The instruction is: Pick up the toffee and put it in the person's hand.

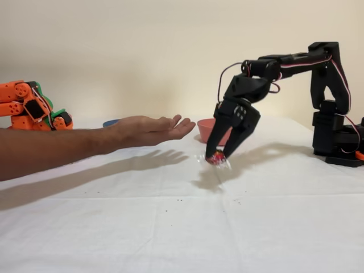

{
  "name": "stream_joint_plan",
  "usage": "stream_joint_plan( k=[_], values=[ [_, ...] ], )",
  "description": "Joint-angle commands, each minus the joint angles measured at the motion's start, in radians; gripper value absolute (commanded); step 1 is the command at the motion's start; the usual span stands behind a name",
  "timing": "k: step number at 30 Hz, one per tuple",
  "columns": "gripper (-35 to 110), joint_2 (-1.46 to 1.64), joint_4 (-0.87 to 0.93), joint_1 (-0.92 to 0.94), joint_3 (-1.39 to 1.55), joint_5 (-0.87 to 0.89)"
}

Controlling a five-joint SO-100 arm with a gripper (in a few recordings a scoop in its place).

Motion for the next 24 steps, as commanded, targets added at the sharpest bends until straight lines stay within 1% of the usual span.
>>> stream_joint_plan(
  k=[1, 13, 24],
  values=[
    [11, 0.218, 0.018, 0.043, 0.008, -0.021],
    [10, 0.367, 0.025, 0.175, 0.017, -0.034],
    [10, 0.348, -0.058, 0.247, -0.008, -0.058]
  ],
)
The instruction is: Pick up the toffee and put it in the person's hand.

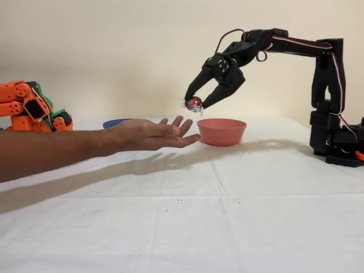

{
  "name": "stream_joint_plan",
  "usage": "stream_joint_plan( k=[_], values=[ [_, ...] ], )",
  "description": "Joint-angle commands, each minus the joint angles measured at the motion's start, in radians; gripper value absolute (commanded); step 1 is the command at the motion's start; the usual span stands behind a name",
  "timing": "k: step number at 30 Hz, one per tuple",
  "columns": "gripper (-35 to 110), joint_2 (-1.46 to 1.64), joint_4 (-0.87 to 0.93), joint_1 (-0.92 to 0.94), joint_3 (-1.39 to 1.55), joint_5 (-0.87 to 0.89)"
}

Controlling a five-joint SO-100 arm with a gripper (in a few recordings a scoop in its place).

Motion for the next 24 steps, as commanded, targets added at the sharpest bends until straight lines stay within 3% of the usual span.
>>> stream_joint_plan(
  k=[1, 24],
  values=[
    [10, 0.098, -0.048, 0.012, -0.032, -0.031],
    [10, -0.092, -0.273, 0.023, -0.121, -0.163]
  ],
)
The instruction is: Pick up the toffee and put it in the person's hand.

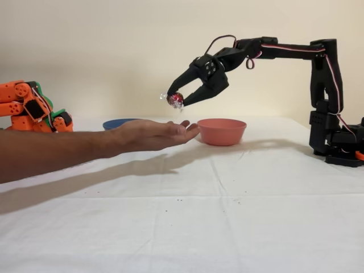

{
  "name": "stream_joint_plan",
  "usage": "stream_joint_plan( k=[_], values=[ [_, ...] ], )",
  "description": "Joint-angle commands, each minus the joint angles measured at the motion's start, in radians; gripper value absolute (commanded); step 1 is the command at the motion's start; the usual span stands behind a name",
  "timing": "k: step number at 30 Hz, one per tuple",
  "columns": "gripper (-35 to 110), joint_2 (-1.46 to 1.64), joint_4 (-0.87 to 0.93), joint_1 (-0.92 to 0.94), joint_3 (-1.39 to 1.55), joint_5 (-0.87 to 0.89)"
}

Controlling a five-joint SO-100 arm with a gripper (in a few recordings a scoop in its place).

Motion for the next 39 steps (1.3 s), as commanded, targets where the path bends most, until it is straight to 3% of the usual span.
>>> stream_joint_plan(
  k=[1, 21, 28, 39],
  values=[
    [10, 0.011, -0.041, -0.009, -0.109, -0.032],
    [9, -0.117, -0.127, 0.0, -0.152, -0.095],
    [19, -0.117, -0.129, 0.005, -0.161, -0.049],
    [21, -0.077, -0.087, 0.008, -0.15, -0.026]
  ],
)
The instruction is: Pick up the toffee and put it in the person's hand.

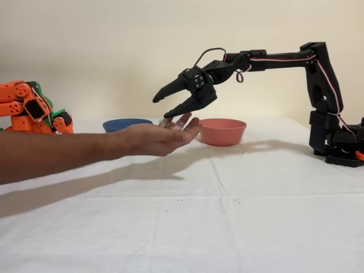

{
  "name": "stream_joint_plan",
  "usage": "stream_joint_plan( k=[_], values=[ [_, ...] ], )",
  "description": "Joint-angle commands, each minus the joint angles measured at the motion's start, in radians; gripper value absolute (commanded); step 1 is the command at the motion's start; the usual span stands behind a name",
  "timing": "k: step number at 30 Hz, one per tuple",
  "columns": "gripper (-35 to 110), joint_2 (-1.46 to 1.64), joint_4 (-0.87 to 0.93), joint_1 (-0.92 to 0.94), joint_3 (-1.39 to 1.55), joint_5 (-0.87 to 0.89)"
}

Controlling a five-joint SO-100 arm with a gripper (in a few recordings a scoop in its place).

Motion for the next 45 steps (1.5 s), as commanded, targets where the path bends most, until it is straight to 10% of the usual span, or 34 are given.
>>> stream_joint_plan(
  k=[1, 45],
  values=[
    [21, 0.106, 0.02, 0.011, -0.041, -0.008],
    [0, 1.804, 0.333, 0.321, 1.434, 0.31]
  ],
)
